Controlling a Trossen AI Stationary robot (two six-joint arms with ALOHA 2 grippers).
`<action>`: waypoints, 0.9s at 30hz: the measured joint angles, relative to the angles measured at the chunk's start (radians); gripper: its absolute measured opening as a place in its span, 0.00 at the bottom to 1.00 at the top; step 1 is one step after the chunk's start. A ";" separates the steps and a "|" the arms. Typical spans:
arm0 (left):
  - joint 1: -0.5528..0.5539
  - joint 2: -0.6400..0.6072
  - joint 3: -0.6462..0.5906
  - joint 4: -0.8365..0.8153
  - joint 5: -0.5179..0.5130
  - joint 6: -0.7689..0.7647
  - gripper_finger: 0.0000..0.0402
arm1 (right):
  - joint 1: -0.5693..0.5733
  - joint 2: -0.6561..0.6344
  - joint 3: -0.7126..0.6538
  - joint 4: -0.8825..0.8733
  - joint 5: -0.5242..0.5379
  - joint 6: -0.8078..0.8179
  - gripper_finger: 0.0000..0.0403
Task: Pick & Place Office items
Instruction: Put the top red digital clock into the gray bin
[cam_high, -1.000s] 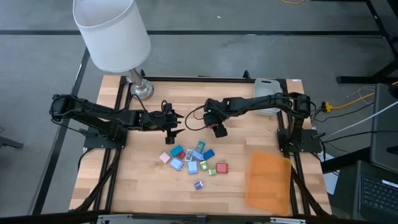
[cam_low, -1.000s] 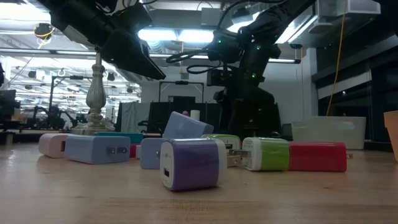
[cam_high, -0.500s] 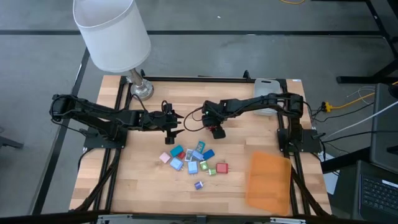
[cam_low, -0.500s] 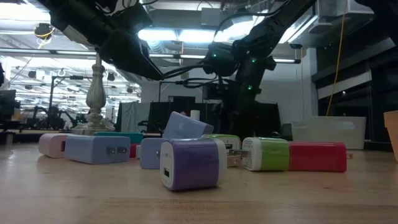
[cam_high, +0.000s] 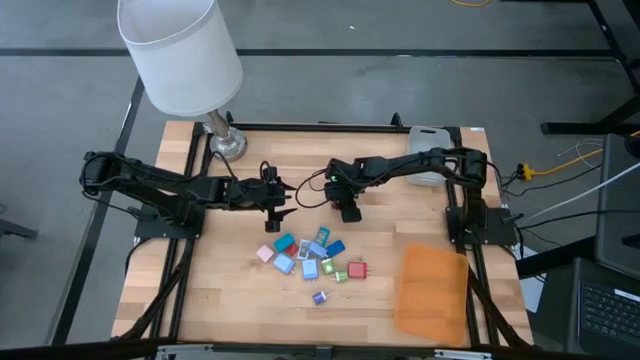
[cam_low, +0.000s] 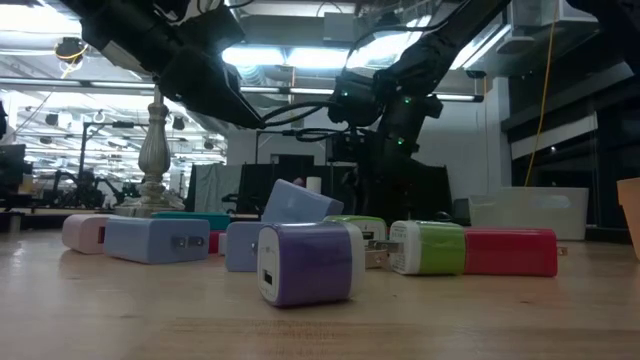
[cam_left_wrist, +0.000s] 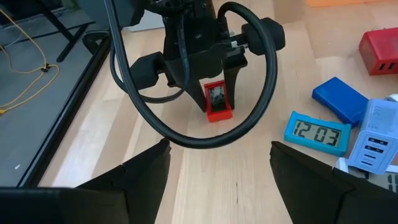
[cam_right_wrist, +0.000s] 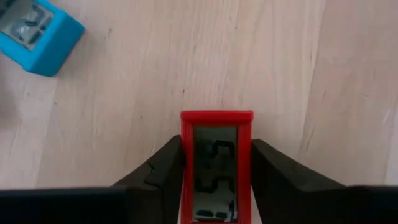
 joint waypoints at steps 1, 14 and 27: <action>0.000 0.000 0.000 0.000 -0.003 0.000 0.67 | 0.000 0.000 0.000 -0.001 0.001 0.001 0.36; 0.000 0.000 0.000 0.014 -0.009 0.002 0.67 | 0.009 -0.035 0.168 -0.029 0.224 -0.039 0.36; 0.006 0.000 -0.003 0.026 -0.033 -0.024 0.67 | -0.177 -0.224 0.293 -0.291 0.442 -0.003 0.36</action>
